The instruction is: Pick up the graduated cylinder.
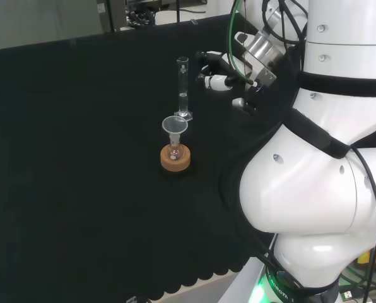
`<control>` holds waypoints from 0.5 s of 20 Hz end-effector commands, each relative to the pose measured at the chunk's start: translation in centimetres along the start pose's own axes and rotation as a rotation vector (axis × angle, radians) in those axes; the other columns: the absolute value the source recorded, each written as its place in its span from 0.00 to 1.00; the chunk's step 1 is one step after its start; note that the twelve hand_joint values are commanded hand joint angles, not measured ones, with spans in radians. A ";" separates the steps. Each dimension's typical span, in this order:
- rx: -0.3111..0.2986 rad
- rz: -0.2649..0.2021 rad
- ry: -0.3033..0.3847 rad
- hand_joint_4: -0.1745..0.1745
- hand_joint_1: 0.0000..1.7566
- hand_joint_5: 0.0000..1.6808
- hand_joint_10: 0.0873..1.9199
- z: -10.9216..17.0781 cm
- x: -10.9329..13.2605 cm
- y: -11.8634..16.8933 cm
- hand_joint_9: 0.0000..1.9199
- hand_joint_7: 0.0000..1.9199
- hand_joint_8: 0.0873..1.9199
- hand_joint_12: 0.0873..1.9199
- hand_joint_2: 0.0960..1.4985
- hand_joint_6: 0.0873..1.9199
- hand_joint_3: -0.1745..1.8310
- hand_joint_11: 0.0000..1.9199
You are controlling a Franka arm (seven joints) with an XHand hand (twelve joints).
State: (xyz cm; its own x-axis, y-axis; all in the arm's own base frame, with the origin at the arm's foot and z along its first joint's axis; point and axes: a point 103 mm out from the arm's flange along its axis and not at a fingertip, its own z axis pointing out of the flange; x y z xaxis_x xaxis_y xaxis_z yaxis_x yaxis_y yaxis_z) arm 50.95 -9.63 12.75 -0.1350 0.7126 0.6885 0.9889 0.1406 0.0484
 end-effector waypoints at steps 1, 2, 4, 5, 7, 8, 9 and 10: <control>0.025 -0.069 0.089 0.38 0.55 0.27 0.27 1.0 -1.1 1.8 0.28 0.18 0.29 0.68 0.70 0.00 0.00 0.15; 0.032 -0.079 0.095 0.37 0.55 0.28 0.27 1.2 -1.1 1.9 0.28 0.18 0.29 0.68 0.70 0.00 0.00 0.15; 0.032 -0.092 0.097 0.36 0.55 0.27 0.27 1.6 -1.2 2.0 0.28 0.18 0.29 0.68 0.69 0.00 0.00 0.15; 0.032 -0.102 0.101 0.36 0.56 0.28 0.27 1.8 -1.2 2.0 0.29 0.18 0.29 0.68 0.69 0.00 0.00 0.15; 0.031 -0.123 0.118 0.36 0.56 0.29 0.26 2.2 -1.2 1.9 0.30 0.18 0.29 0.68 0.68 0.00 0.00 0.16; 0.029 -0.133 0.120 0.36 0.56 0.29 0.26 2.5 -1.1 1.9 0.30 0.18 0.29 0.67 0.68 0.00 0.00 0.17; 0.030 -0.139 0.121 0.36 0.56 0.30 0.25 2.6 -1.0 1.9 0.31 0.18 0.29 0.67 0.68 0.00 0.00 0.17; 0.031 -0.142 0.126 0.36 0.56 0.30 0.25 2.8 -0.9 2.0 0.31 0.19 0.29 0.67 0.68 0.00 0.00 0.17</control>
State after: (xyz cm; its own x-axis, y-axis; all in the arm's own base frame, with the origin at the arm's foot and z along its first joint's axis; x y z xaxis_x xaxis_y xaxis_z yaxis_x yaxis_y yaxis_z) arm 53.18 -9.04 10.78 -0.2353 0.6254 0.7440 0.9663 0.2327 0.1101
